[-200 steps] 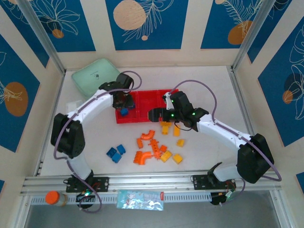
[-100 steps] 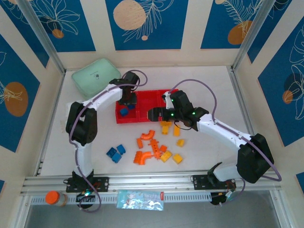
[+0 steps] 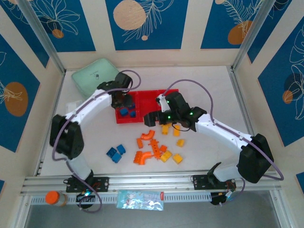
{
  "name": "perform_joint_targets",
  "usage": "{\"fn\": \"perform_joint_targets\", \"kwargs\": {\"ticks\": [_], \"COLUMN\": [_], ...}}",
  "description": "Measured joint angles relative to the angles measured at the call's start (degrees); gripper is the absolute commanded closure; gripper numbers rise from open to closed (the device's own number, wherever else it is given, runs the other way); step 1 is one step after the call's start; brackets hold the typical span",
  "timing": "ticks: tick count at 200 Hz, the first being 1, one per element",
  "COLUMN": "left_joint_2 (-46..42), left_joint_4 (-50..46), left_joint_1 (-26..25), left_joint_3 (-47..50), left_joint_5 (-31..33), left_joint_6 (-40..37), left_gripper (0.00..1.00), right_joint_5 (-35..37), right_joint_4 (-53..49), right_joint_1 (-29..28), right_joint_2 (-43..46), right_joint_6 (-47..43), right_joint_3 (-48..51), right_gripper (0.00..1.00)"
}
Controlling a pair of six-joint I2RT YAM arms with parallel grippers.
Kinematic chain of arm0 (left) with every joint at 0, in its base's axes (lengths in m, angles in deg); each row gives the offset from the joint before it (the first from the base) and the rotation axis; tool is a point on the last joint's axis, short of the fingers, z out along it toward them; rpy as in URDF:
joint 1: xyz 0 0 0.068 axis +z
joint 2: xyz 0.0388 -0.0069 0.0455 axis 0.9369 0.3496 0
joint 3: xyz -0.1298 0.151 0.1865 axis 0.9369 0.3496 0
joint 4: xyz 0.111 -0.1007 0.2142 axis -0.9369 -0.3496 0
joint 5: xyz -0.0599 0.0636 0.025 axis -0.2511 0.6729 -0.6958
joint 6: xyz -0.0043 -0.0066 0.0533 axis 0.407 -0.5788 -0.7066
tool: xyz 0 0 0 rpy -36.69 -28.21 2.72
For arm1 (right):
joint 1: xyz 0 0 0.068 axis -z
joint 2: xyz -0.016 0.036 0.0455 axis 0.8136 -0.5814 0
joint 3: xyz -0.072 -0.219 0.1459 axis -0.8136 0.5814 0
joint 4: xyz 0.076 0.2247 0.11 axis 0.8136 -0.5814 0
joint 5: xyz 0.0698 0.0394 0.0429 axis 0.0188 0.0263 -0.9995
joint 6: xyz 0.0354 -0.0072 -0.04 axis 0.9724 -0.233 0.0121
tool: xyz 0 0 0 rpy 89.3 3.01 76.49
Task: Sort the legos into containers by color
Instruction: Place the lego in the container, then pick up the lego from the middle-left of the table.
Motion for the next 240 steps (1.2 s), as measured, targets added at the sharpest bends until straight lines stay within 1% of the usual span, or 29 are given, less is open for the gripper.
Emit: {"fn": "perform_joint_targets", "kwargs": {"ticks": [27,49,77,105,134,159,194,240], "left_joint_2": [-9.53,-15.56,-22.91,-27.58,-29.68,-30.53,-30.38,-27.89], "left_joint_4": [-0.87,-2.58,-3.43,-3.32,-2.47,-0.07,3.04,7.58], "left_joint_1": [-1.49,-3.15,-5.31,-8.37,-11.96,-14.08,-15.04,-15.15], "left_joint_3": [9.46,16.76,25.46,30.95,34.91,39.30,43.89,44.02], "left_joint_5": [-0.76,-1.22,-3.26,-5.64,-7.23,-8.61,-9.75,-10.29], "left_joint_6": [0.37,1.90,5.62,9.88,14.03,17.90,21.38,22.45], "left_gripper": [0.45,0.44,0.44,0.44,0.43,0.43,0.43,0.43], "right_joint_5": [-0.02,0.02,0.22,0.72,2.45,3.50,4.79,5.38], "right_joint_4": [-1.01,-1.05,-0.44,1.05,3.65,5.40,6.97,8.41], "right_joint_1": [-2.89,-5.84,-9.18,-11.32,-13.00,-13.16,-13.22,-13.20], "right_joint_2": [0.17,0.55,0.55,0.52,0.52,0.52,0.50,0.50], "right_joint_6": [-0.22,-0.24,0.09,1.36,2.91,3.98,4.42,4.39], "right_joint_3": [0.37,1.73,4.59,8.11,11.39,13.38,13.57,13.57], "right_gripper": [0.01,0.01,0.01,0.01,0.01,0.01,0.01,0.01]}}
